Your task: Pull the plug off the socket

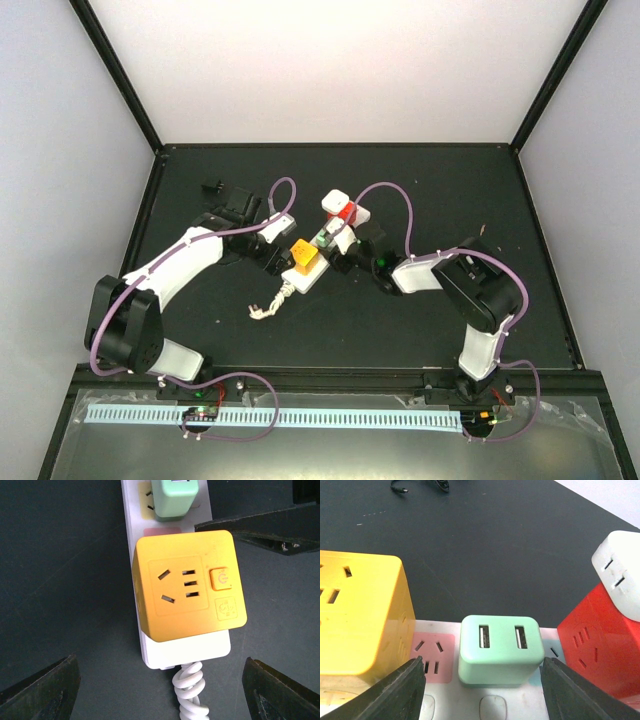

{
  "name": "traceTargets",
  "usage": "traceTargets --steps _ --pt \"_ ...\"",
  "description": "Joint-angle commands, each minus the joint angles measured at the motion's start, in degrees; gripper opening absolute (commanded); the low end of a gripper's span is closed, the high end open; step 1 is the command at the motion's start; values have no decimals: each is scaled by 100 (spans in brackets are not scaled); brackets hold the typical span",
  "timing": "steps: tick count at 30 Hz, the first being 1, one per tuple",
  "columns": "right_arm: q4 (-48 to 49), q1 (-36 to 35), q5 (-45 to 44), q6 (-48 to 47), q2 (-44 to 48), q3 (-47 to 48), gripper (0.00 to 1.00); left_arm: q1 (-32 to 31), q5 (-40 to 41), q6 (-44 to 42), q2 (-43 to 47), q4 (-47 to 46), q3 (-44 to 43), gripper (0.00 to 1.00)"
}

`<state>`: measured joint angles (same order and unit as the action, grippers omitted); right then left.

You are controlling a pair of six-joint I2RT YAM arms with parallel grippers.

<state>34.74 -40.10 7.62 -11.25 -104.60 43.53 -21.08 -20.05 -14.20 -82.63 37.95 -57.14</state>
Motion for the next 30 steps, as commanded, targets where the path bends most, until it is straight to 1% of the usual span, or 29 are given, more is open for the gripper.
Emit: traceTargets --steps 1,6,10,13,18,23,28,30 --pt "253 2 62 -66 293 -110 66 -32 101 101 -81 -151 -42 90" --pt "81 7 -19 -45 198 85 65 -125 57 144 -94 -232 -35 90" --pt "43 3 -62 37 183 35 65 -423 351 178 -17 -358 16 91" --pt "164 6 58 84 477 -263 66 -674 621 217 -20 -473 59 92" --pt "-76 21 499 348 1091 -507 65 -952 1163 317 -219 -745 78 92" --pt "-426 162 876 770 1589 -651 60 -1008 1326 345 -410 -869 8 92" --pt "-962 427 1252 1401 1727 -584 53 -1047 1306 395 -639 -930 -144 92" --pt "-1027 499 1329 1567 1760 -610 50 -1078 1259 440 -758 -917 -258 91"
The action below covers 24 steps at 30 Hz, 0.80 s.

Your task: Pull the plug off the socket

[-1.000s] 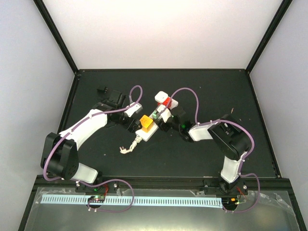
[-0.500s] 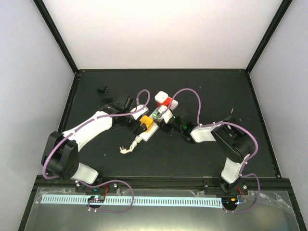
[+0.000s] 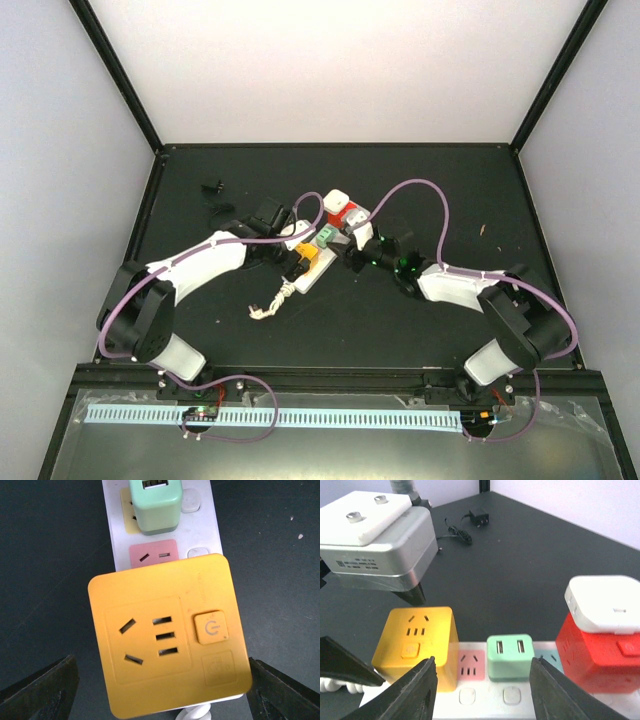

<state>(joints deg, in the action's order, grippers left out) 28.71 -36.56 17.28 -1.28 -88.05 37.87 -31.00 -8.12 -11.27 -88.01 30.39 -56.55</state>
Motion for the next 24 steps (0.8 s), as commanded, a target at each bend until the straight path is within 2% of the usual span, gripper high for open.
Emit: traceTargets --steps 1,7,13,18,24 --pt "-469 175 397 616 126 -57 49 -108 42 169 -293 -143 -355 90" --pt "-741 518 769 1011 159 -128 38 -201 184 223 -636 -166 -519 86" --pt "-1081 955 1164 1135 116 -27 29 -191 401 -155 -768 51 -611 70" --pt "-1064 950 1393 1277 110 -89 22 -194 321 -471 -694 95 -468 47" --pt "-996 732 1327 1344 -103 36 12 -179 215 -836 -545 198 -251 43"
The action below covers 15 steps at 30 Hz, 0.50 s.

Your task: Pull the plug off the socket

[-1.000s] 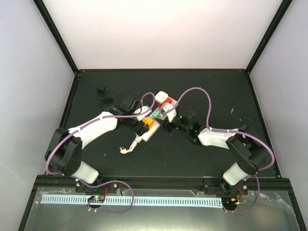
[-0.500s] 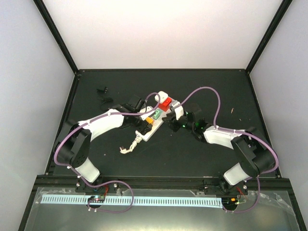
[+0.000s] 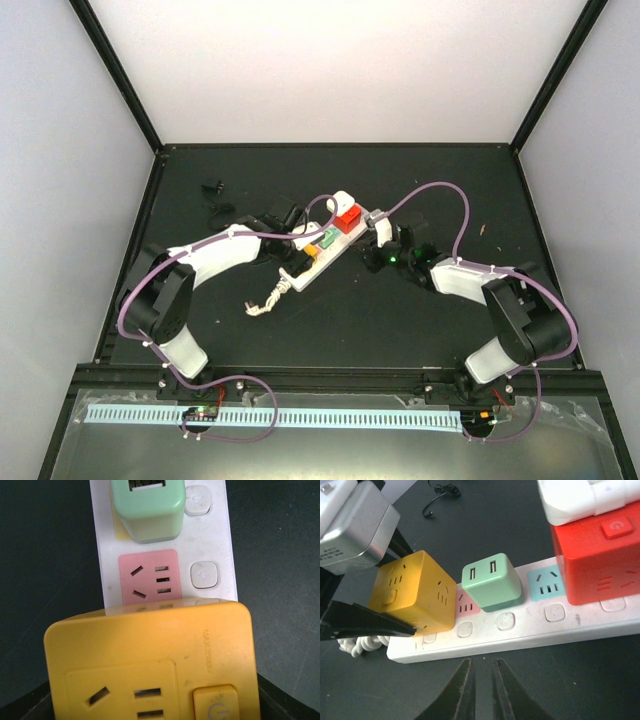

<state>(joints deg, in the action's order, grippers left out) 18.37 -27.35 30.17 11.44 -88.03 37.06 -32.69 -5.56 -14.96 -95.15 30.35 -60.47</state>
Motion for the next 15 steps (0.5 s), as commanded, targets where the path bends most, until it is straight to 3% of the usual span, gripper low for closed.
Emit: traceTargets --steps 1,8,15 --pt "10 -283 -58 19 -153 160 11 -17 -35 -478 172 214 156 43" --pt "39 -742 -802 -318 -680 534 2 -5 -210 -388 -2 330 48 43" --pt "90 -973 -1180 -686 -1240 937 1 25 -272 -365 -132 366 -64 43"
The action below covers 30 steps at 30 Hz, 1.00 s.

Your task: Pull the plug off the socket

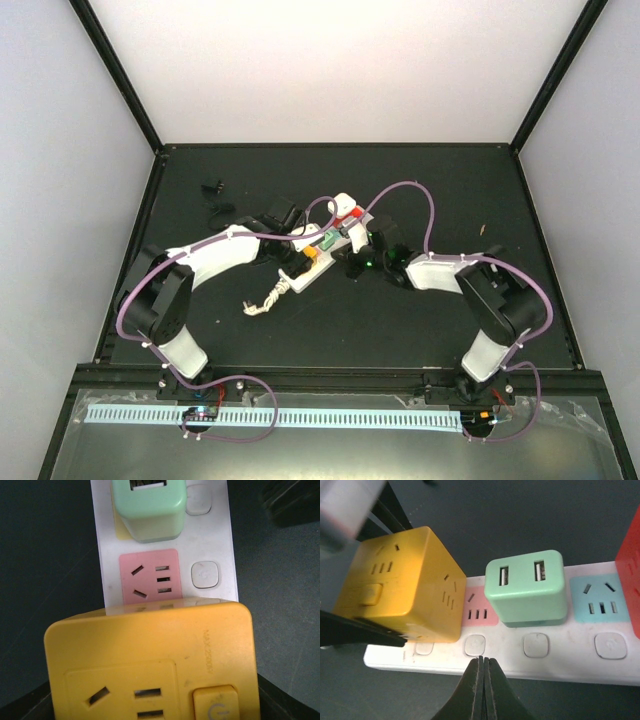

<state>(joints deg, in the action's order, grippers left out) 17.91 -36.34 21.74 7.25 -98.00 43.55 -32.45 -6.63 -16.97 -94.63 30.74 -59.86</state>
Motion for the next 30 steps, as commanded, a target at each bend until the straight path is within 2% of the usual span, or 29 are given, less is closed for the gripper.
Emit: traceTargets --steps 1,12,30 --pt "148 -88 -360 -306 -310 329 1 9 -175 -144 -191 327 -135 43" --pt "-95 -236 -791 -511 -870 622 1 83 -312 -87 -243 475 -290 43" --pt "-502 -253 -942 -742 -994 387 1 100 -467 117 49 673 -531 39"
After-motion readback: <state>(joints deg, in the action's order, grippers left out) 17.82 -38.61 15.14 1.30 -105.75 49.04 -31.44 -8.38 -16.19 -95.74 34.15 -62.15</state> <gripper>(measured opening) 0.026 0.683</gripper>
